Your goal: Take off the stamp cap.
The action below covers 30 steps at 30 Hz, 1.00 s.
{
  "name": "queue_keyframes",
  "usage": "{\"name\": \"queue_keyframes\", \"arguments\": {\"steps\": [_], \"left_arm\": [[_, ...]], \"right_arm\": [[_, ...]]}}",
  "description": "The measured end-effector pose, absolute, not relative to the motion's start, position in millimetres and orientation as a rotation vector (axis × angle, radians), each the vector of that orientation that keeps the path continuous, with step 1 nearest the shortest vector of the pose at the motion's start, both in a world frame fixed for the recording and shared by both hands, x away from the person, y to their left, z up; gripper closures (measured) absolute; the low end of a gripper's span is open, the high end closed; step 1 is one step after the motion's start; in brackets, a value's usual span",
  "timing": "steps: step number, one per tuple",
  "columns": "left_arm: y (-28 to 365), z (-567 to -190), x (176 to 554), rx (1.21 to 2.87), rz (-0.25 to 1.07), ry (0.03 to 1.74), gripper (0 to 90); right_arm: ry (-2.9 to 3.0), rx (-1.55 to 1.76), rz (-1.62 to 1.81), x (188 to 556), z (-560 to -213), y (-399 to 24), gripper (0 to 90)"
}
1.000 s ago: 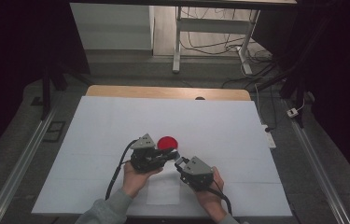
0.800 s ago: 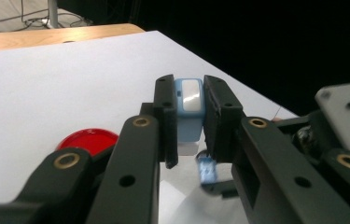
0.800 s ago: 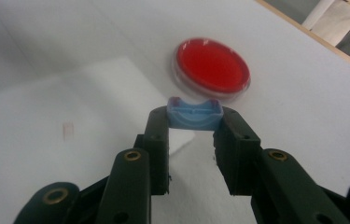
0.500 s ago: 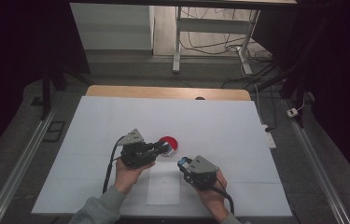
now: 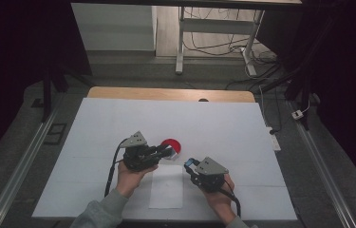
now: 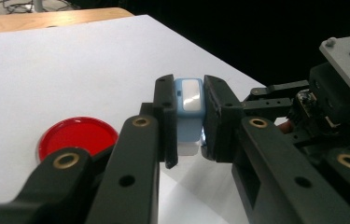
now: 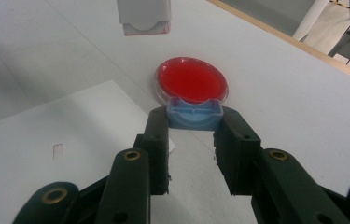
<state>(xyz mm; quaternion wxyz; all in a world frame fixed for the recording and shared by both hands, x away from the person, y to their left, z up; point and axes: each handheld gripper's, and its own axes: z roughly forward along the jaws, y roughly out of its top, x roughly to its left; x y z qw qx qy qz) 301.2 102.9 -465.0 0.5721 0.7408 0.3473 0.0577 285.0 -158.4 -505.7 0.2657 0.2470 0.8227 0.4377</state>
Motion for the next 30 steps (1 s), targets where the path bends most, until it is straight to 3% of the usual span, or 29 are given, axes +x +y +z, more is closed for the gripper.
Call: {"name": "queue_keyframes", "arguments": {"steps": [13, 30], "left_arm": [[105, -464, 301, 1.767, 0.173, 0.821, 76.1], [109, -463, 302, 1.778, 0.171, 0.814, 76.1]], "right_arm": [[2.223, 0.676, 1.189, 285, -506, -169, 66.1], [2.231, 0.77, 1.185, 282, -507, -216, 66.0]]}}
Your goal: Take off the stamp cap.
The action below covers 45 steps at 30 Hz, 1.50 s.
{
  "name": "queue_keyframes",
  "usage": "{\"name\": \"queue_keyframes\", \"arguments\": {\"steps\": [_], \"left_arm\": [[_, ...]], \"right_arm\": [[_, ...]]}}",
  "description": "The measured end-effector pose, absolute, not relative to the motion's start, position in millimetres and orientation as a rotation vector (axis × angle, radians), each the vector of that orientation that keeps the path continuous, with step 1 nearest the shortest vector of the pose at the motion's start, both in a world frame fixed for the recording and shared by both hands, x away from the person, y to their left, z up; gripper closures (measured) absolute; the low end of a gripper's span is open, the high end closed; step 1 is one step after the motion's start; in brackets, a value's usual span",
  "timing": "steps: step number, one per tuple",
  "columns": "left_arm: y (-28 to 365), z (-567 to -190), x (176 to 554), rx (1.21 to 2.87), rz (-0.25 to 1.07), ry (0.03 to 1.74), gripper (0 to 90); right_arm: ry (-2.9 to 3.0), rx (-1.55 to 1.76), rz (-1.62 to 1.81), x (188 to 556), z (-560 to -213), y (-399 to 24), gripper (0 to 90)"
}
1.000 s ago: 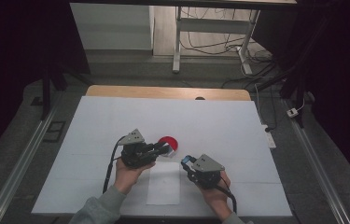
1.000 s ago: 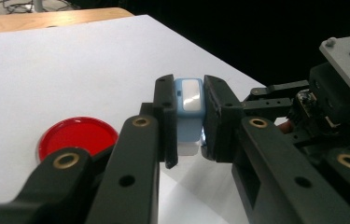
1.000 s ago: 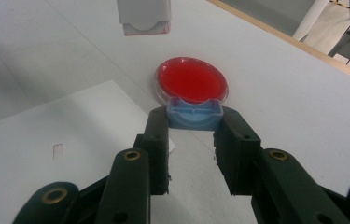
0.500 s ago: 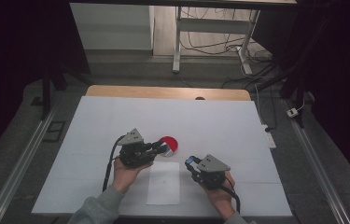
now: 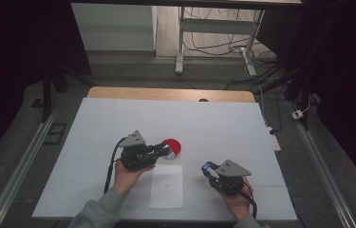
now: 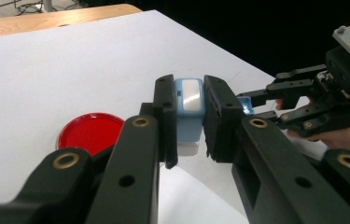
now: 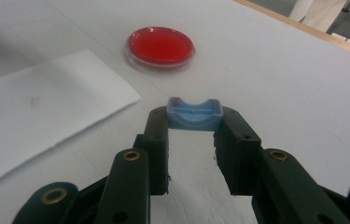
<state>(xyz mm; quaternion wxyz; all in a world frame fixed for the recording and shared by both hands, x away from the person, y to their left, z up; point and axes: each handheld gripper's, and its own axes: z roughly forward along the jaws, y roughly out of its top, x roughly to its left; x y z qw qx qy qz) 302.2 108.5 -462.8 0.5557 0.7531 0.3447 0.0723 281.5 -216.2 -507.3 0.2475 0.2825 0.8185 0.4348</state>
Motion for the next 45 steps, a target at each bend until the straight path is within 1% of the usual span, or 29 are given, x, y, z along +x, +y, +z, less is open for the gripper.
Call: {"name": "queue_keyframes", "arguments": {"steps": [19, 26, 45], "left_arm": [[112, -459, 303, 1.806, 0.187, 0.803, 76.1], [114, -456, 303, 1.813, 0.21, 0.799, 76.1], [121, -453, 304, 1.815, 0.209, 0.8, 76.1]], "right_arm": [[2.168, 0.872, 1.172, 267, -506, -275, 65.9], [2.171, 0.859, 1.173, 268, -506, -273, 65.9], [2.171, 0.852, 1.174, 271, -506, -271, 65.9]]}}
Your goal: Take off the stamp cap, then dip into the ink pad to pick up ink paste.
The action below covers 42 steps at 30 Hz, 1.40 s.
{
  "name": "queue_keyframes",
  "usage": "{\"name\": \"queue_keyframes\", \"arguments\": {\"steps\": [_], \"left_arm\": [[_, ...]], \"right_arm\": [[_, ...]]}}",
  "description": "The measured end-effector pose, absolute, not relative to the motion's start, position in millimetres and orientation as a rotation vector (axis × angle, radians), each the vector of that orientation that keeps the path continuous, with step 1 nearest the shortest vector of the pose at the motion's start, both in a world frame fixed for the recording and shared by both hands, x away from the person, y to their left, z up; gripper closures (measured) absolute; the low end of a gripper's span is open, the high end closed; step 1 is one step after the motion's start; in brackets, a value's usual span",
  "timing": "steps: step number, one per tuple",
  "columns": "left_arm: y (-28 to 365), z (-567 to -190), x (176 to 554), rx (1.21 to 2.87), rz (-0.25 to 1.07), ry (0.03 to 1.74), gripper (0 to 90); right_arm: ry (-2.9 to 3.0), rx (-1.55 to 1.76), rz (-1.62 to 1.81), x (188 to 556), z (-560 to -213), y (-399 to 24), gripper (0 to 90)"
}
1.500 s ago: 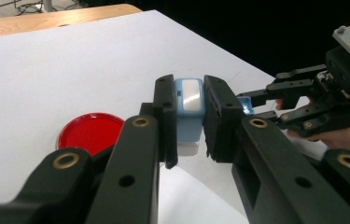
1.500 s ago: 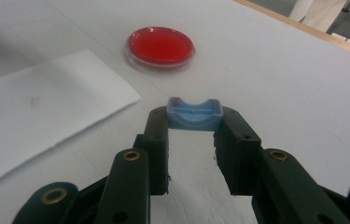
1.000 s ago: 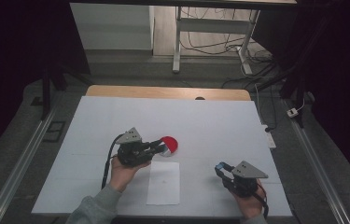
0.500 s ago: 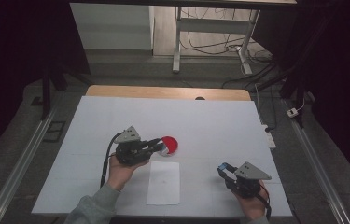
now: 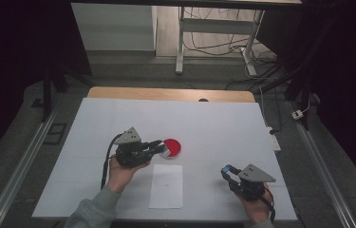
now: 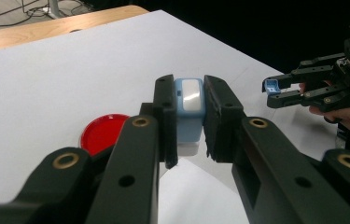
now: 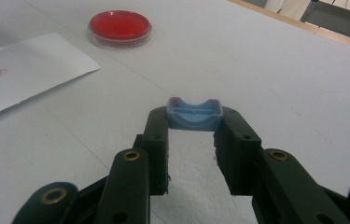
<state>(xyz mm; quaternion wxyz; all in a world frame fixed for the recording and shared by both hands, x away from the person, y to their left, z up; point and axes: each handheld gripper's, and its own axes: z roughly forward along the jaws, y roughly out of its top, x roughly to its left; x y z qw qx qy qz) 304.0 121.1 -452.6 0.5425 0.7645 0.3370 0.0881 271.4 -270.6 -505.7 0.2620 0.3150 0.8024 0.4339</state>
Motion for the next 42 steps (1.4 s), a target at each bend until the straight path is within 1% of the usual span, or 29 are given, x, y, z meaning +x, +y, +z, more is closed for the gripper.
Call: {"name": "queue_keyframes", "arguments": {"steps": [17, 29, 42], "left_arm": [[121, -454, 310, 1.836, 0.219, 0.802, 76.1], [116, -455, 328, 1.867, 0.231, 0.809, 76.0], [108, -469, 354, 1.928, 0.256, 0.833, 76.0]], "right_arm": [[2.163, 0.853, 1.172, 271, -505, -271, 65.8], [2.149, 0.858, 1.181, 273, -504, -274, 65.8], [2.158, 0.846, 1.17, 274, -504, -273, 65.8]]}}
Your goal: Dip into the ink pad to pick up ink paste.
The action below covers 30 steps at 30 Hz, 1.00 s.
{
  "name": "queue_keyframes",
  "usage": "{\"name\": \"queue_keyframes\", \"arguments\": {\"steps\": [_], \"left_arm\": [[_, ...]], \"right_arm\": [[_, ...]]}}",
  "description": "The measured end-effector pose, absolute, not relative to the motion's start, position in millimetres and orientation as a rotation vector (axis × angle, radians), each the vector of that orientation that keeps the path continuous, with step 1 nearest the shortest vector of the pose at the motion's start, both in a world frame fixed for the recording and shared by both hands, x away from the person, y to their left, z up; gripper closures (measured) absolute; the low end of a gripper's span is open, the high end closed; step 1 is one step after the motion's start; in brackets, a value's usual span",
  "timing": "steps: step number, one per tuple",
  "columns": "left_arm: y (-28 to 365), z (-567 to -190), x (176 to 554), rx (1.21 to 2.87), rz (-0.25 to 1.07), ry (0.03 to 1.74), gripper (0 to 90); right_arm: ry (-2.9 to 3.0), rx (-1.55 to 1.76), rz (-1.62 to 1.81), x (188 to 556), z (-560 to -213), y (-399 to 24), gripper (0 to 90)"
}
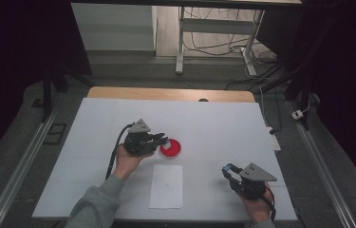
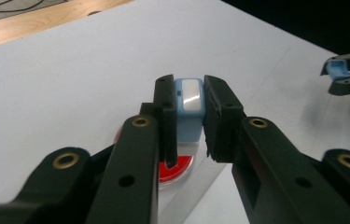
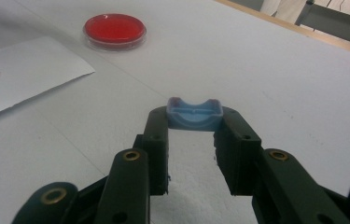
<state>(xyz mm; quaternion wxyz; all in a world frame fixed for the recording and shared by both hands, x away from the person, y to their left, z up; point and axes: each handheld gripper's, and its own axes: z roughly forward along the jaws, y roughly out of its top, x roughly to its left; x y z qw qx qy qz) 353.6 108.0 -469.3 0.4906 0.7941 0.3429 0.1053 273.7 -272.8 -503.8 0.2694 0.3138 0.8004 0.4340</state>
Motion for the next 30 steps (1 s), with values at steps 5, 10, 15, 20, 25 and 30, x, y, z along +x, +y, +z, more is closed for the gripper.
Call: {"name": "queue_keyframes", "arguments": {"steps": [5, 10, 15, 20, 25, 30], "left_arm": [[109, -475, 359, 1.937, 0.25, 0.849, 76.0], [108, -478, 363, 1.938, 0.249, 0.852, 76.0], [105, -484, 369, 1.955, 0.245, 0.856, 76.0], [103, -488, 376, 1.965, 0.235, 0.858, 76.0], [102, -492, 378, 1.976, 0.228, 0.866, 76.0], [100, -495, 379, 1.993, 0.227, 0.868, 76.0]], "right_arm": [[2.16, 0.846, 1.171, 274, -504, -272, 65.8], [2.16, 0.846, 1.169, 274, -504, -273, 65.8], [2.161, 0.849, 1.161, 274, -504, -272, 65.8], [2.16, 0.855, 1.16, 275, -505, -273, 65.8], [2.168, 0.851, 1.154, 275, -507, -271, 65.8], [2.169, 0.85, 1.153, 275, -507, -271, 65.8]]}}
